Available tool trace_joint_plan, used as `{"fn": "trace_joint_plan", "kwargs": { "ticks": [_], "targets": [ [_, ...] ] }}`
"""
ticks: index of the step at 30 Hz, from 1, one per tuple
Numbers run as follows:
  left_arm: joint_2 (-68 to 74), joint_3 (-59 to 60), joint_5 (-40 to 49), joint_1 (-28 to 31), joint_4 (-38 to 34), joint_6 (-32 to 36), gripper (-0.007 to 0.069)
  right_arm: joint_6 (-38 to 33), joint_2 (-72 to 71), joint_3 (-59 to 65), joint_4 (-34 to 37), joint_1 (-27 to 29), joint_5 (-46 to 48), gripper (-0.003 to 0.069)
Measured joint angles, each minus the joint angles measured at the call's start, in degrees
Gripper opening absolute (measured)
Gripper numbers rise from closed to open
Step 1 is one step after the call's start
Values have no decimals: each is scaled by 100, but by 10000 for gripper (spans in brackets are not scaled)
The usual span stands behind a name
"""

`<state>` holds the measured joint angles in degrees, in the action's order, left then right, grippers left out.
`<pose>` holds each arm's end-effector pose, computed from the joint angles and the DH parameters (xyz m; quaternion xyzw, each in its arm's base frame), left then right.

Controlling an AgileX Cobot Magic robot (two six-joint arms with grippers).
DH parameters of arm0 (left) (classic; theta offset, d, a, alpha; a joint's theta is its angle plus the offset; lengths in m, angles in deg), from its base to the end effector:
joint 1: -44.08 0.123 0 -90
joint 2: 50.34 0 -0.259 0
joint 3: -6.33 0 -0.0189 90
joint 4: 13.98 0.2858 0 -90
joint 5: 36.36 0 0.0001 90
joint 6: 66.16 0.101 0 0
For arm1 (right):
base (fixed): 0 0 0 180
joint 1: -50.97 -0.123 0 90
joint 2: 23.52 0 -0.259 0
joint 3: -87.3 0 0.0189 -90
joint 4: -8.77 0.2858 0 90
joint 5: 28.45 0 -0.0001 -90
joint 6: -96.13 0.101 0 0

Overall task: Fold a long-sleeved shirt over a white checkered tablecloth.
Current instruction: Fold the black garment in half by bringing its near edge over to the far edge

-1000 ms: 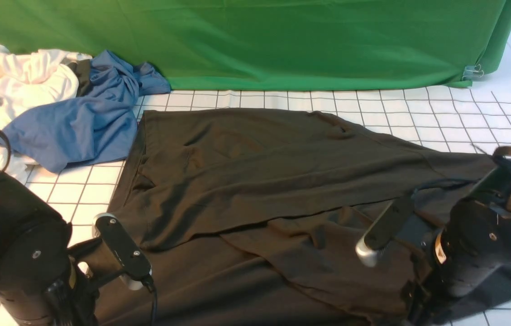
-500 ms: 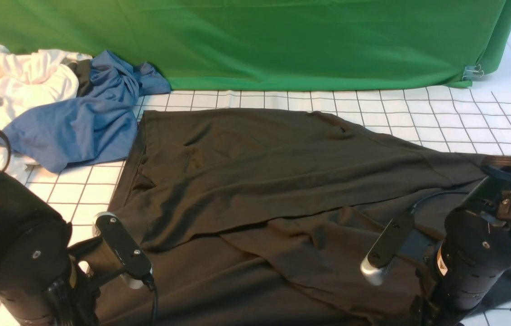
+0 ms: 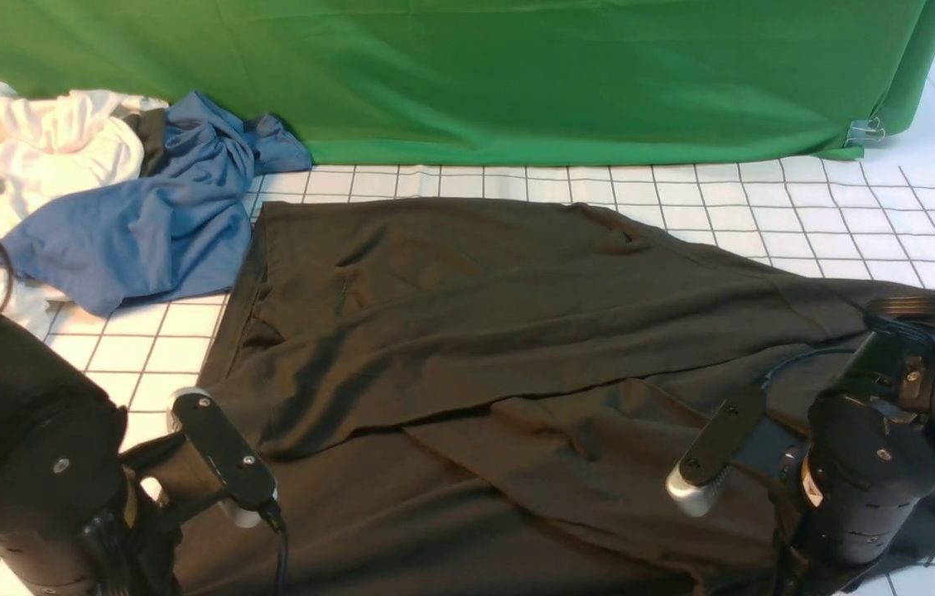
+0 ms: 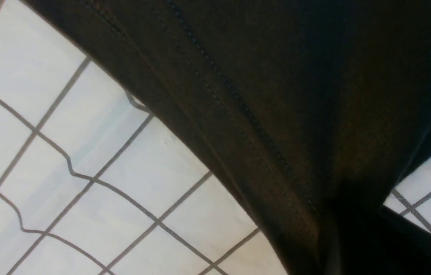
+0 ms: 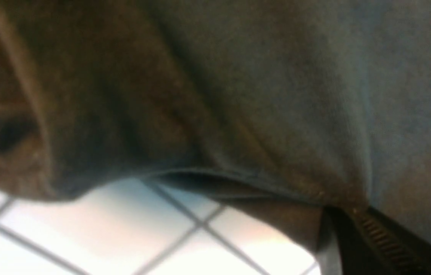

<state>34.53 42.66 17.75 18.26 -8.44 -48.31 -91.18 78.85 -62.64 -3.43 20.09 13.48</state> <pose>0.2190 -0.0972 0.1487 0.3960 0.9165 0.0373 0.0436 0.2563 0.1366 0.0977 -0.3962 0.9138 -0.0632 0.0632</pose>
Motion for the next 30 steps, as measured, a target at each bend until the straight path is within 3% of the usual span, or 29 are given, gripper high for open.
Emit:
{"fn": "trace_joint_plan", "kwargs": {
  "ticks": [7, 13, 23, 30],
  "targets": [
    [-485, -346, 130, 0, 466, -120, -31, -23, -663, -246, -239, 148, 245, 29],
    [-366, -1320, 91, 54, 956, -124, -31, -259, -616, -1077, -254, 698, 307, 28],
    [938, -3225, -68, 1110, 894, 470, -30, -912, 336, -3189, -43, 1259, 509, 29],
    [1865, -4307, -276, 1428, 815, 809, -30, -1096, 1273, -4407, -16, 1434, 689, 29]
  ]
}}
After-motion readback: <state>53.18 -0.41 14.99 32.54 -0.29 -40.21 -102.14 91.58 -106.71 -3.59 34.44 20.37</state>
